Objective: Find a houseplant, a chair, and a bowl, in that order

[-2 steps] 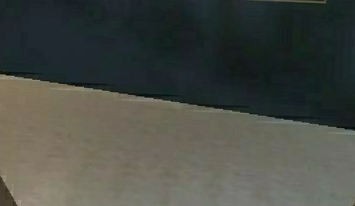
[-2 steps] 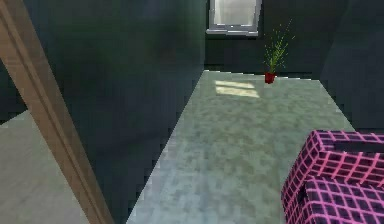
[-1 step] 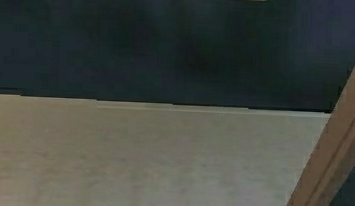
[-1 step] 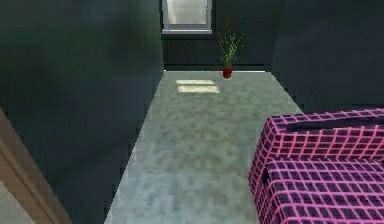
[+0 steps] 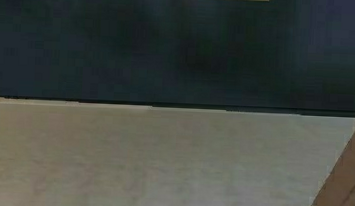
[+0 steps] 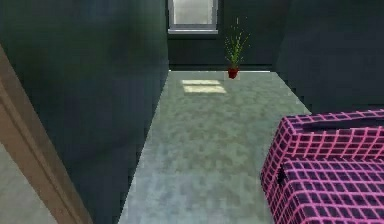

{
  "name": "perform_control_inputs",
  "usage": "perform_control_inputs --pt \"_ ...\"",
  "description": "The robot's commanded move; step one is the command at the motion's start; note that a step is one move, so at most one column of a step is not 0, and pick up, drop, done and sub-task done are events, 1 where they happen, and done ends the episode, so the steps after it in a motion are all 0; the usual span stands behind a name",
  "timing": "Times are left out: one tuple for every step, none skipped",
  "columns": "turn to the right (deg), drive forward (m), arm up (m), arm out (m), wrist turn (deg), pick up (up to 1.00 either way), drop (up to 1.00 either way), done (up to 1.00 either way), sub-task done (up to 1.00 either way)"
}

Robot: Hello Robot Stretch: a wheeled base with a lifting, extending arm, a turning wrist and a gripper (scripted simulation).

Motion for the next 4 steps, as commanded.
perform_control_inputs --pt "-30.0 0.00 0.00 0.00 0.0 0.00 0.00 0.00 0.00" --pt "0.0 1.00 0.00 0.00 0.0 0.00 0.00 0.00 0.00" --pt "-6.0 0.00 0.00 0.00 0.0 0.00 0.00 0.00 0.00" --pt "0.0 0.10 0.00 0.00 0.0 0.00 0.00 0.00 0.00"
